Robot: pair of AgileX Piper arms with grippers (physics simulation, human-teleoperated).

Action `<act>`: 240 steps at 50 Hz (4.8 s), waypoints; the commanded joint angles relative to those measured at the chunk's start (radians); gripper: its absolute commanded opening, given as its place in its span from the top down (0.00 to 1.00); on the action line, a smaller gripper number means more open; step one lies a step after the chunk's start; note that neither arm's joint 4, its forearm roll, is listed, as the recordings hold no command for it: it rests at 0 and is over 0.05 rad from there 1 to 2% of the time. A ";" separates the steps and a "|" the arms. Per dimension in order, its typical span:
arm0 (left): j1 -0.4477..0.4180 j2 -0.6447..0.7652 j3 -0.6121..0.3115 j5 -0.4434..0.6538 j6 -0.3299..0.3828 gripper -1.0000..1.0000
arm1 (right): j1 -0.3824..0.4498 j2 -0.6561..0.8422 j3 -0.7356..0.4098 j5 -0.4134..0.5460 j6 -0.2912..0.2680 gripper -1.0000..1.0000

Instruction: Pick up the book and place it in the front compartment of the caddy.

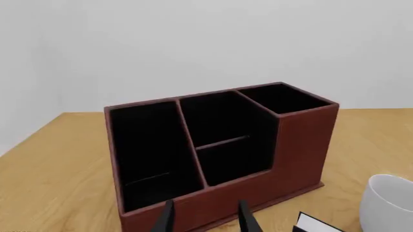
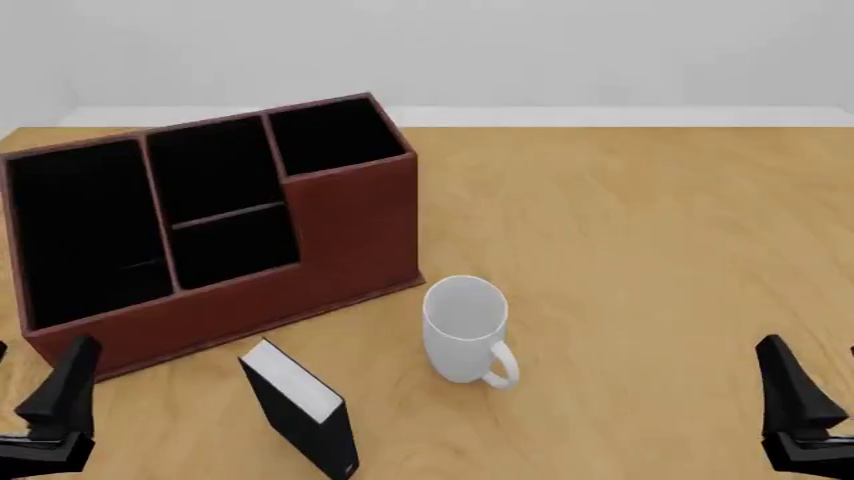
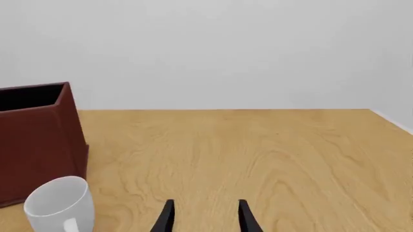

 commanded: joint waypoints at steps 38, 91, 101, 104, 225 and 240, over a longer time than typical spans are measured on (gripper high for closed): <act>-0.466 0.263 -0.285 -0.113 0.503 0.00 | -0.012 -0.003 0.001 -0.014 -0.020 0.00; -0.760 0.652 -0.652 0.771 1.318 0.00 | -0.026 -0.002 0.001 -0.015 -0.008 0.00; -0.729 0.686 -0.612 0.775 1.434 0.00 | -0.030 -0.002 0.001 -0.016 -0.002 0.00; -0.723 0.713 -0.626 0.768 1.448 0.00 | -0.033 -0.001 0.001 -0.017 0.000 0.00; -0.798 1.100 -0.630 0.565 1.351 0.00 | -0.067 0.020 0.003 -0.034 0.038 0.00; -0.827 1.153 -0.599 0.543 1.294 0.00 | -0.072 0.027 0.003 -0.038 0.034 0.00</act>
